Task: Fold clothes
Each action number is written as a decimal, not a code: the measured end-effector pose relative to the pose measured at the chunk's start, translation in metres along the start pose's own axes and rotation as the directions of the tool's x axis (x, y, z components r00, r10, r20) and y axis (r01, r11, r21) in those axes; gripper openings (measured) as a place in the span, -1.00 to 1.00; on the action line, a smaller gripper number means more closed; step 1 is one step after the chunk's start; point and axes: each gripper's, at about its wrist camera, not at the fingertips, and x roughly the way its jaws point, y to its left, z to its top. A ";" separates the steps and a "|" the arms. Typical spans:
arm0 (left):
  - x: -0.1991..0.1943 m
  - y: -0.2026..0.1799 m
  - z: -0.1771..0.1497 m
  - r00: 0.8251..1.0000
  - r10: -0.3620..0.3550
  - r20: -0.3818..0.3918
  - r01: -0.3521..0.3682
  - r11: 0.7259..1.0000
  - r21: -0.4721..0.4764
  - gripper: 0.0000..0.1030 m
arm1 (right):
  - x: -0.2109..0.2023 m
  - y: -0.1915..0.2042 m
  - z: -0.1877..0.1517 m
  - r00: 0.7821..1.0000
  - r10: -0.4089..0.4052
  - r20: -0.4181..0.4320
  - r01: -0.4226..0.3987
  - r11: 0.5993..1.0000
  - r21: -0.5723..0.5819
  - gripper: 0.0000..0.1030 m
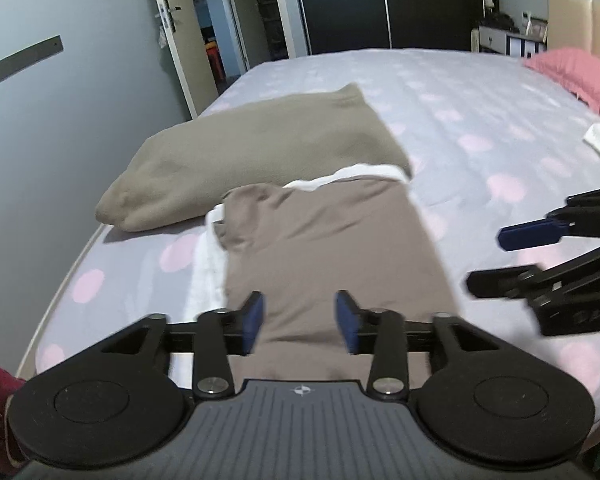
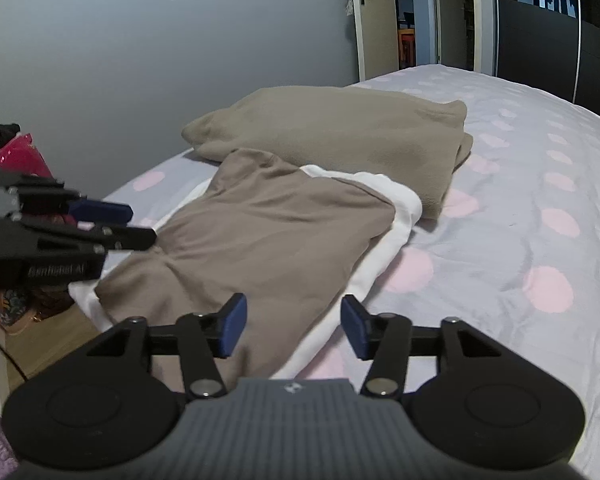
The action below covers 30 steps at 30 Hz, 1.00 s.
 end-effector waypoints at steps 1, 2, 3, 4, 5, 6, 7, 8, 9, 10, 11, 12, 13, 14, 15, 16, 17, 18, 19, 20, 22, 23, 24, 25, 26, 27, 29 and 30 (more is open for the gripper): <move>-0.006 -0.007 0.000 1.000 0.001 0.009 -0.001 1.000 -0.012 -0.14 | -0.004 -0.001 0.000 1.000 0.003 0.004 -0.003 1.000 -0.001 0.27; -0.011 -0.014 0.000 1.000 0.003 0.018 -0.002 1.000 -0.024 -0.13 | -0.008 -0.001 -0.001 1.000 0.004 0.009 -0.004 1.000 -0.001 0.29; -0.014 -0.018 -0.001 1.000 0.013 0.023 -0.013 0.999 -0.036 -0.13 | -0.012 -0.002 -0.002 1.000 0.001 0.017 -0.001 1.000 0.000 0.30; -0.017 -0.022 -0.001 0.999 0.024 0.029 -0.023 0.999 -0.048 -0.12 | -0.017 -0.004 -0.004 1.000 -0.005 0.028 0.005 1.000 0.004 0.30; -0.020 -0.026 -0.002 0.999 0.035 0.034 -0.033 0.998 -0.060 -0.07 | -0.022 -0.006 -0.004 0.999 -0.010 0.037 0.010 1.000 0.008 0.31; -0.023 -0.030 -0.002 0.998 0.045 0.038 -0.043 0.997 -0.072 -0.01 | -0.026 -0.007 -0.005 0.999 -0.014 0.045 0.014 1.000 0.010 0.32; -0.026 -0.034 -0.003 0.997 0.056 0.043 -0.053 0.995 -0.084 0.01 | -0.029 -0.009 -0.005 0.998 -0.018 0.053 0.018 1.000 0.012 0.32; -0.029 -0.038 -0.003 0.997 0.067 0.048 -0.062 0.993 -0.096 0.08 | -0.033 -0.011 -0.006 0.998 -0.020 0.060 0.019 1.000 0.016 0.32; -0.032 -0.042 -0.004 0.996 0.078 0.052 -0.072 0.992 -0.108 0.13 | -0.036 -0.012 -0.006 0.998 -0.019 0.068 0.018 1.000 0.020 0.32; -0.034 -0.046 -0.004 0.994 0.089 0.056 -0.082 0.989 -0.120 0.15 | -0.040 -0.013 -0.006 0.997 -0.019 0.076 0.017 1.000 0.025 0.32; -0.037 -0.050 -0.004 0.993 0.100 0.060 -0.091 0.987 -0.133 0.19 | -0.043 -0.014 -0.006 0.996 -0.018 0.084 0.016 0.999 0.030 0.33; -0.038 -0.053 -0.005 0.992 0.111 0.059 -0.102 0.985 -0.143 0.21 | -0.046 -0.014 -0.006 0.995 -0.019 0.095 0.015 0.999 0.033 0.33; -0.039 -0.055 -0.006 0.991 0.122 0.059 -0.112 0.982 -0.152 0.22 | -0.050 -0.015 -0.007 0.994 -0.019 0.107 0.016 0.999 0.035 0.33; -0.040 -0.056 -0.006 0.989 0.133 0.057 -0.122 0.980 -0.159 0.27 | -0.053 -0.015 -0.007 0.993 -0.021 0.117 0.017 0.999 0.034 0.35; -0.041 -0.058 -0.008 0.987 0.149 0.054 -0.138 0.977 -0.164 0.29 | -0.055 -0.014 -0.007 0.992 -0.022 0.125 0.018 0.999 0.033 0.39; -0.041 -0.060 -0.008 0.985 0.166 0.053 -0.155 0.974 -0.165 0.30 | -0.057 -0.014 -0.007 0.991 -0.024 0.133 0.020 0.999 0.031 0.40; -0.041 -0.061 -0.009 0.982 0.183 0.050 -0.173 0.971 -0.165 0.35 | -0.059 -0.014 -0.008 0.990 -0.025 0.141 0.021 0.999 0.029 0.41; -0.041 -0.062 -0.009 0.979 0.200 0.048 -0.189 0.968 -0.164 0.39 | -0.061 -0.014 -0.008 0.989 -0.025 0.147 0.021 0.999 0.026 0.43; -0.042 -0.063 -0.010 0.977 0.210 0.046 -0.200 0.965 -0.169 0.41 | -0.062 -0.014 -0.008 0.988 -0.023 0.152 0.019 1.000 0.024 0.43; -0.043 -0.064 -0.011 0.974 0.220 0.044 -0.210 0.962 -0.173 0.41 | -0.062 -0.014 -0.009 0.988 -0.019 0.153 0.016 1.000 0.024 0.43; -0.044 -0.064 -0.012 0.967 0.251 0.041 -0.239 0.953 -0.183 0.41 | -0.063 -0.013 -0.010 0.988 -0.012 0.153 0.008 1.000 0.022 0.44; -0.044 -0.064 -0.012 0.962 0.270 0.038 -0.258 0.948 -0.187 0.41 | -0.063 -0.013 -0.011 0.988 -0.010 0.152 0.007 1.000 0.019 0.44; -0.044 -0.064 -0.013 0.961 0.273 0.034 -0.262 0.946 -0.190 0.42 | -0.063 -0.013 -0.011 0.989 -0.007 0.151 0.005 1.000 0.015 0.44; -0.044 -0.064 -0.013 0.961 0.277 0.030 -0.266 0.945 -0.192 0.42 | -0.063 -0.012 -0.012 0.989 -0.002 0.149 0.000 1.000 0.013 0.44; -0.045 -0.064 -0.013 0.960 0.280 0.026 -0.270 0.943 -0.194 0.42 | -0.063 -0.012 -0.013 0.990 0.004 0.143 -0.006 1.000 0.013 0.46; -0.045 -0.063 -0.013 0.959 0.283 0.022 -0.274 0.942 -0.196 0.42 | -0.064 -0.011 -0.013 0.991 0.011 0.137 -0.013 1.000 0.013 0.49; -0.046 -0.063 -0.014 0.957 0.290 0.013 -0.281 0.938 -0.200 0.42 | -0.064 -0.010 -0.015 0.992 0.018 0.126 -0.019 1.000 0.009 0.51; -0.046 -0.063 -0.014 0.956 0.293 0.009 -0.285 0.937 -0.203 0.42 | -0.064 -0.009 -0.016 0.992 0.018 0.122 -0.019 1.000 0.005 0.51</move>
